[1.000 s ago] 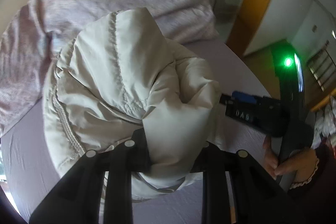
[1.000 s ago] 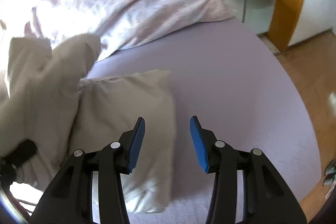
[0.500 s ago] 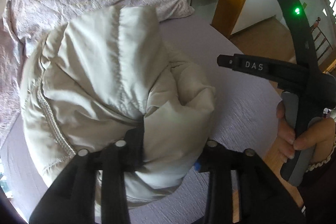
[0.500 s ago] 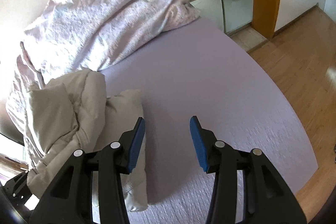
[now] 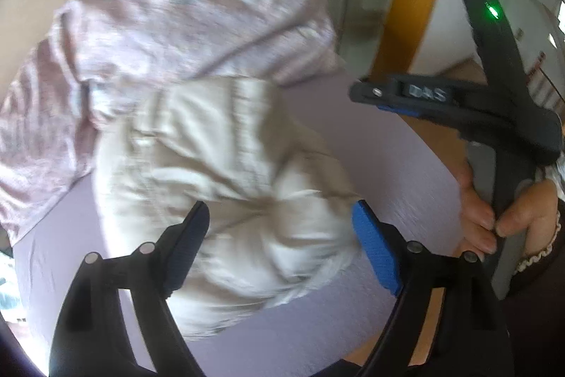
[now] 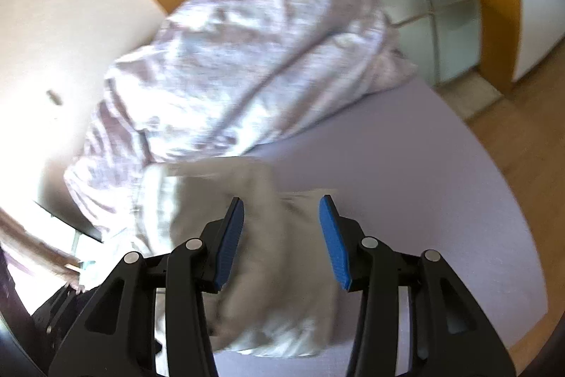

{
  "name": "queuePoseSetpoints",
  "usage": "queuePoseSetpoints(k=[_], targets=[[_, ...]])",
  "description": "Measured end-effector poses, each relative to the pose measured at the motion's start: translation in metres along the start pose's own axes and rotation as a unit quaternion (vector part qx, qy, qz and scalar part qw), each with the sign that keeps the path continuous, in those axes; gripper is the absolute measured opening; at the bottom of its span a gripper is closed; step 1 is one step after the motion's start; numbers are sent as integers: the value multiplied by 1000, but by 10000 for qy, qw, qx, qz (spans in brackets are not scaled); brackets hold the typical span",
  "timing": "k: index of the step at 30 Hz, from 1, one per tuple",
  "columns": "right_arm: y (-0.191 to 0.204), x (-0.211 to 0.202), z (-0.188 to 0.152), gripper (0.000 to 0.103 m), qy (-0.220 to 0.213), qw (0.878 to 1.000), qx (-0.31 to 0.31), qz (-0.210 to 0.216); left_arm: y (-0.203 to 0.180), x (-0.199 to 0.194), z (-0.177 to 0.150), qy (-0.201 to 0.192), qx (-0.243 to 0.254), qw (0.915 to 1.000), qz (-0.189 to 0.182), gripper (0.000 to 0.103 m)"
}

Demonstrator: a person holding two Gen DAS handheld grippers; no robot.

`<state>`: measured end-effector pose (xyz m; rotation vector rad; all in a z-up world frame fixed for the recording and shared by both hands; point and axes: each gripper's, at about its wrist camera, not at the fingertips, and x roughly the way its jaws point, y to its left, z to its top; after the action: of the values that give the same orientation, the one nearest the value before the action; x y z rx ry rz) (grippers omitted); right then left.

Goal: Fold large clothes

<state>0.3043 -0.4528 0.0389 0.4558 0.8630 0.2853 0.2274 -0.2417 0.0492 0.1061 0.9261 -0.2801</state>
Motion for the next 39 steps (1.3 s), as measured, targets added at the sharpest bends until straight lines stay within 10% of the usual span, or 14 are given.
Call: queuePoseSetpoints(k=[7,16,19,39], targets=[[51,21,-5,46,431,9968,-280,610,58,-6,-5,-4,-522,9956,778,84],[75,61,-20,45,830,9954,-333,350,93,-2,-16,119,-755,9912,1081,84],[78,64,-24,15,815,9954,-331,380,99,1,-15,129,-784,9903,1138,84],[4,77,-59,0,985,9887,517,-1005,129,41,6,227,-966,9866,1295,84]])
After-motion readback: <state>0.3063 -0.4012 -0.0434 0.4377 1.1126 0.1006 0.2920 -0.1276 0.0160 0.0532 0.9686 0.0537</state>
